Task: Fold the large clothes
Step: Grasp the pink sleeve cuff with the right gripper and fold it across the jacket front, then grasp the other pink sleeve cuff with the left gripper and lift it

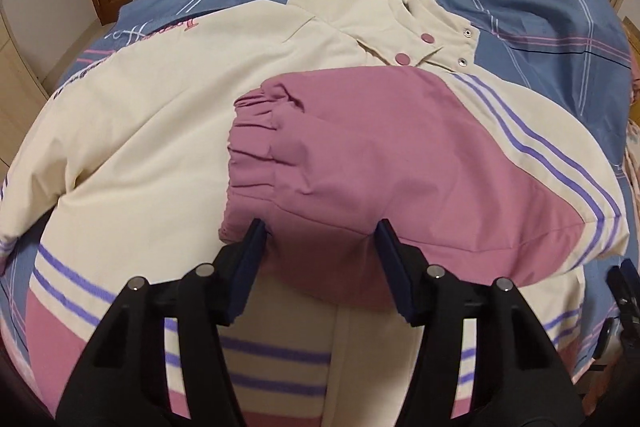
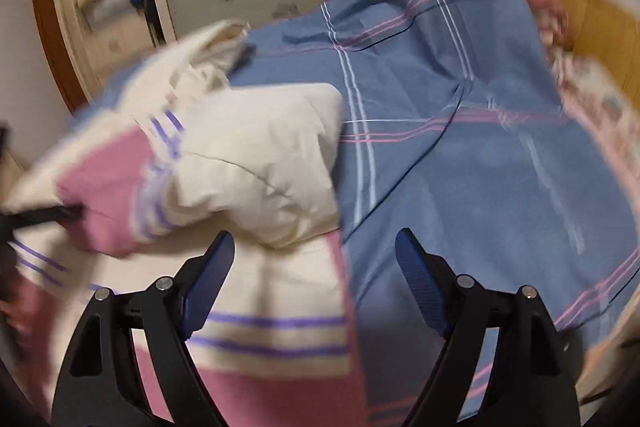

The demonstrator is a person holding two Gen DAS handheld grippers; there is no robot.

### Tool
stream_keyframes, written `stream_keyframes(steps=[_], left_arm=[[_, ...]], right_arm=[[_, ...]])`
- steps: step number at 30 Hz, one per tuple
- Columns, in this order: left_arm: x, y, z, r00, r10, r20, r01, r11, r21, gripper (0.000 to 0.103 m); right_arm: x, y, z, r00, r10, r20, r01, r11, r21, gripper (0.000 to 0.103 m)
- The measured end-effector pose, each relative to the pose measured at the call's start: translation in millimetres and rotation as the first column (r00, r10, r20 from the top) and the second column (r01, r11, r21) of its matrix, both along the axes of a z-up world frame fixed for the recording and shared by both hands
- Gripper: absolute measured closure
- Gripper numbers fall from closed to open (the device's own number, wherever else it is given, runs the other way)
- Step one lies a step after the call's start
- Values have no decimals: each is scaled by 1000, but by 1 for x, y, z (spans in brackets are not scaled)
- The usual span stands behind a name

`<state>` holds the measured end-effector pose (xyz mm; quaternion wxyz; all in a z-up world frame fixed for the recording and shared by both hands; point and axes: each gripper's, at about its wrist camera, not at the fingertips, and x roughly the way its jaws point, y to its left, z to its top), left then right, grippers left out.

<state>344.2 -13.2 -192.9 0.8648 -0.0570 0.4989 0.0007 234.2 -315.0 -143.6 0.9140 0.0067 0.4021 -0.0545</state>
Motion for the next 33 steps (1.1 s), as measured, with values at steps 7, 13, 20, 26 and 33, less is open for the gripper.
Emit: stream_keyframes(steps=[7,13,20,26,33], left_arm=[[12,-7,-5,1000,-1,9,1,999,41,39],[23,-12,-15,1000,-5,-1,5,999,40,34],[16,-7,-2,999,0,37,1,1000,-25,33],[-28,49,12,996,58,62,-42,969,-242,12],[-134,277,1,844,537,10,-416,665,-621,2]], right_arm=[[33,-31,-27,981,-187,-48,192,974,122,60],[5,-70,-55,963,-209,-170,252,923,292,39],[-35,-45,29,992,-39,116,2,954,300,37],[42,11,-40,979,48,-198,-21,991,134,37],[-15,8,-35,1000,19,3,-19,940,341,25]])
